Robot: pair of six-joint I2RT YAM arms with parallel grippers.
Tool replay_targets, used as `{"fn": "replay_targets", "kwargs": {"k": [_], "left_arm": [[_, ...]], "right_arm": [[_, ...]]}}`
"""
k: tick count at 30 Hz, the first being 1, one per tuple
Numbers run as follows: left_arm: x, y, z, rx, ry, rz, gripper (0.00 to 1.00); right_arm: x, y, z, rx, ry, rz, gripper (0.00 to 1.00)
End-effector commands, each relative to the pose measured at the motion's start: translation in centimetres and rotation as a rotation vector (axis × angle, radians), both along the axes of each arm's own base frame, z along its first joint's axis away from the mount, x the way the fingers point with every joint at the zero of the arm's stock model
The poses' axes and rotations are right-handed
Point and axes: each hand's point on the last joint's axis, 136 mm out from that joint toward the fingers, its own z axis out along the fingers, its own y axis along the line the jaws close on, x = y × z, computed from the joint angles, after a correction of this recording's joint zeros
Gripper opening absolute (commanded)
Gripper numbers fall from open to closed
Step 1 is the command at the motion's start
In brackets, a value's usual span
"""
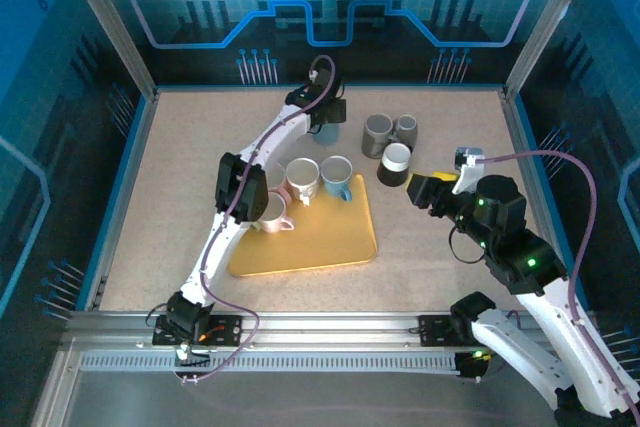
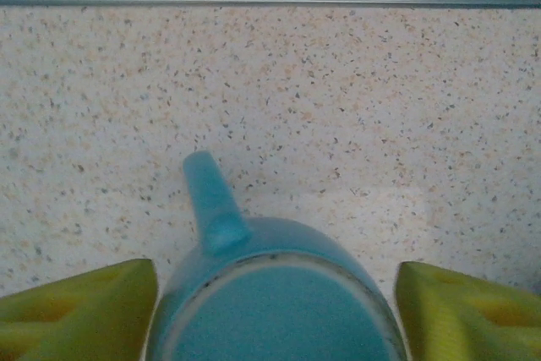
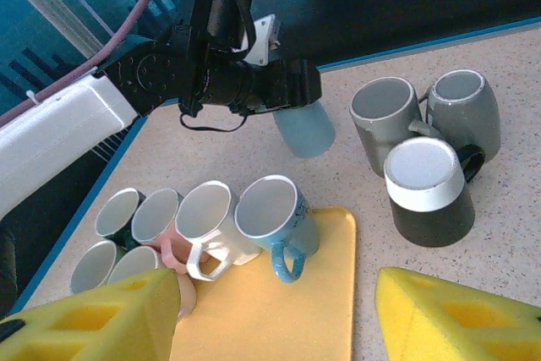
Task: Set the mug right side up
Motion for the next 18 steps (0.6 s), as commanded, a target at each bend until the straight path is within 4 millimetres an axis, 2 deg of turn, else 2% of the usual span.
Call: {"fn": "replay_targets", "kwargs": {"k": [1,9,11,14,18], "left_arm": [[0.6,0.4,-0.7,0.027,-0.004,-0.011,0.7],[0.3,0.8,-3.0,0.065,0.037,-0.015,0.83],[0.3,0.8,-3.3,0.067,0.042,-0.015,0.83],[0.4,0.8,-3.5,0.066,0.038,-0.013,0.76],[0.6,0.5,-2.9,0.054,0.027,-0.022,0.57]], "right_arm": [[0.3,-0.3,-0.5,0.003,0.003,-0.017,0.64],[0.3,-0.3,-0.6,0.009,0.005,-0.02,0.64],[0.4,-0.2,-0.6,0.01,0.008,-0.019,0.64],[0.4,-0.2,-0.7,0.009,0.007,-0.02,0.64],[0.4,-0.2,-0.7,0.011,0.006,-0.018,0.63]]}}
